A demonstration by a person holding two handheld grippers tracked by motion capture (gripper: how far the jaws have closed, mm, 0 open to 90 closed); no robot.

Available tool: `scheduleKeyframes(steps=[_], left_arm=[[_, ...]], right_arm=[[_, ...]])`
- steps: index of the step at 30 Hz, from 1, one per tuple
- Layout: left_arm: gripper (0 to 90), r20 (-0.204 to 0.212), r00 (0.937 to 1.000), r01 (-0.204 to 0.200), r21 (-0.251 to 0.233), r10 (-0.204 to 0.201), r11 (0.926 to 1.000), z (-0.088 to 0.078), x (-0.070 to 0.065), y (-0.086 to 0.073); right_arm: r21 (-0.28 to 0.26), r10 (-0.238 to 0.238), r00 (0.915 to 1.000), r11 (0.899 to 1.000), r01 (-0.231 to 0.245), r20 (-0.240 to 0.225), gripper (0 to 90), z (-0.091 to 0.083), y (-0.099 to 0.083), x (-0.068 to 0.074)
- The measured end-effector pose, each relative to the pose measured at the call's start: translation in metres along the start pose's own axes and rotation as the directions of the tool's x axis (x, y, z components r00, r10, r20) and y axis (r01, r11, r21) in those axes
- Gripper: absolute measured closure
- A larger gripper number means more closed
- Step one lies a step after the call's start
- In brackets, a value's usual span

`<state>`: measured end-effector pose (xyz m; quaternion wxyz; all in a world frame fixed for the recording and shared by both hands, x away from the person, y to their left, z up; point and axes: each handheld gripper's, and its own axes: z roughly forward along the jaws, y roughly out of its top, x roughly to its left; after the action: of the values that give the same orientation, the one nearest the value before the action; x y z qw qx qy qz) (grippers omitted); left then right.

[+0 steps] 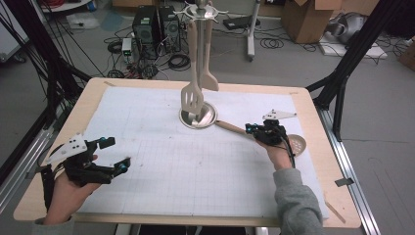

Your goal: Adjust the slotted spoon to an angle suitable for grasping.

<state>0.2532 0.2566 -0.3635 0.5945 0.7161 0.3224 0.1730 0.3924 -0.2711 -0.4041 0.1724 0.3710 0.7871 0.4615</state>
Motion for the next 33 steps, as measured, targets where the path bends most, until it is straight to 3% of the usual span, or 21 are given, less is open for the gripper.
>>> scheduleKeyframes(steps=[6,9,13,23,30,33], left_arm=[[3.9,0.000,1.0000,0.001,0.010,-0.001,0.9999,0.003,0.000,-0.002],[3.9,0.002,1.0000,0.003,0.015,-0.003,0.9999,0.004,0.000,-0.003],[3.9,0.004,1.0000,0.002,0.019,-0.002,0.9998,0.005,0.001,-0.003],[3.9,0.006,1.0000,0.007,0.017,-0.007,0.9998,0.005,0.000,-0.003],[3.9,0.006,0.9999,0.012,0.019,-0.012,0.9997,0.006,0.002,-0.005],[3.9,0.008,0.9999,0.011,0.019,-0.011,0.9998,0.006,0.001,-0.005]], right_arm=[[0.010,-0.043,0.9987,0.999,0.044,-0.026,89.5,-0.020,0.003,-0.009],[0.054,-0.059,0.9982,0.997,0.059,0.004,89.5,-0.023,-0.001,-0.014],[0.084,-0.019,0.9989,0.996,0.015,0.042,89.5,-0.022,-0.007,-0.024],[0.105,-0.001,0.9963,0.994,-0.008,0.085,89.5,-0.012,-0.011,-0.027],[0.149,0.012,0.9927,0.988,-0.030,0.120,89.5,0.004,-0.014,-0.031],[0.174,0.041,0.9884,0.982,-0.067,0.146,89.5,0.007,-0.016,-0.033]])
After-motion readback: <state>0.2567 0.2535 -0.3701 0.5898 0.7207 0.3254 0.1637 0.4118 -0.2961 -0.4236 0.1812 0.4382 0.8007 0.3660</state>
